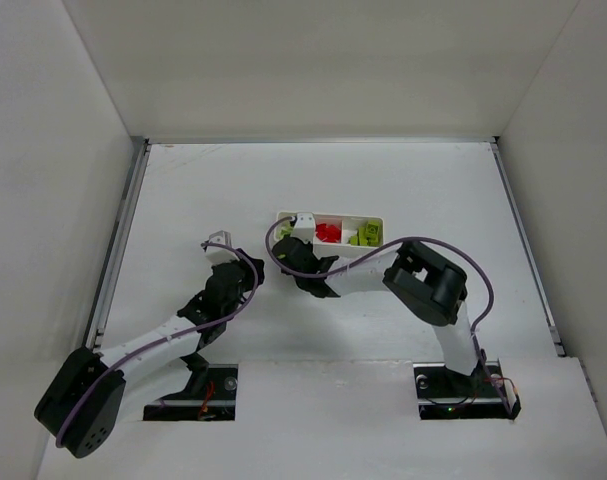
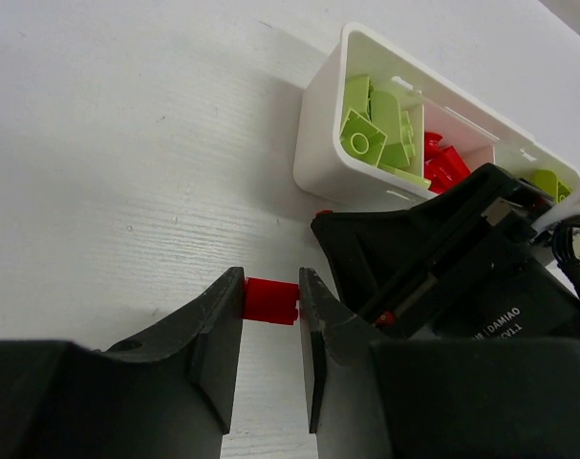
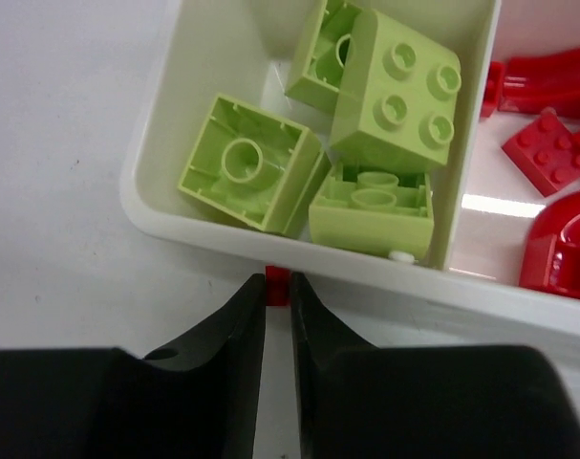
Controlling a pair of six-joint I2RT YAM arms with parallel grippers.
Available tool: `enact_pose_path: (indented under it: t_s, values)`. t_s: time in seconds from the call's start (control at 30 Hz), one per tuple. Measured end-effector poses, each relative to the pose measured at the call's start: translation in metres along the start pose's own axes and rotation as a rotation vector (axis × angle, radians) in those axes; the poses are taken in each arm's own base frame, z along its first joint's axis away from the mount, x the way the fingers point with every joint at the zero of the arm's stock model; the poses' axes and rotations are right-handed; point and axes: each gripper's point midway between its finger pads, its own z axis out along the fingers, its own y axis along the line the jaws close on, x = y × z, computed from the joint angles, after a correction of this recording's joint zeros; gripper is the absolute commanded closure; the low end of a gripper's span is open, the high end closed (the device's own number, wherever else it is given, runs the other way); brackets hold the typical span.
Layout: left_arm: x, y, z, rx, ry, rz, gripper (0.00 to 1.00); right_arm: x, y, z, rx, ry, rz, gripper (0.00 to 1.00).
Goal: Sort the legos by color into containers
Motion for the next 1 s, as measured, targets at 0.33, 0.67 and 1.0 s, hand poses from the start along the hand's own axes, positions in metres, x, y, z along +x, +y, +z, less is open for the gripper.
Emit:
enact_pose_path:
  t_s: [0.33, 0.67, 1.0]
  values:
    - [0.002, 0.002, 0.001, -0.008, 0.005, 0.002, 0.81, 0.005, 0.0, -0.02, -0.01, 0.01, -0.026, 0.9]
    - [0.009, 0.001, 0.001, -0.003, 0.026, 0.016, 0.81, -0.114, -0.027, -0.09, -0.065, -0.182, 0.083, 0.86]
    - [0.018, -0.021, -0.006, 0.05, 0.046, 0.047, 0.81, -0.108, -0.097, -0.037, 0.084, -0.125, 0.054, 0.84]
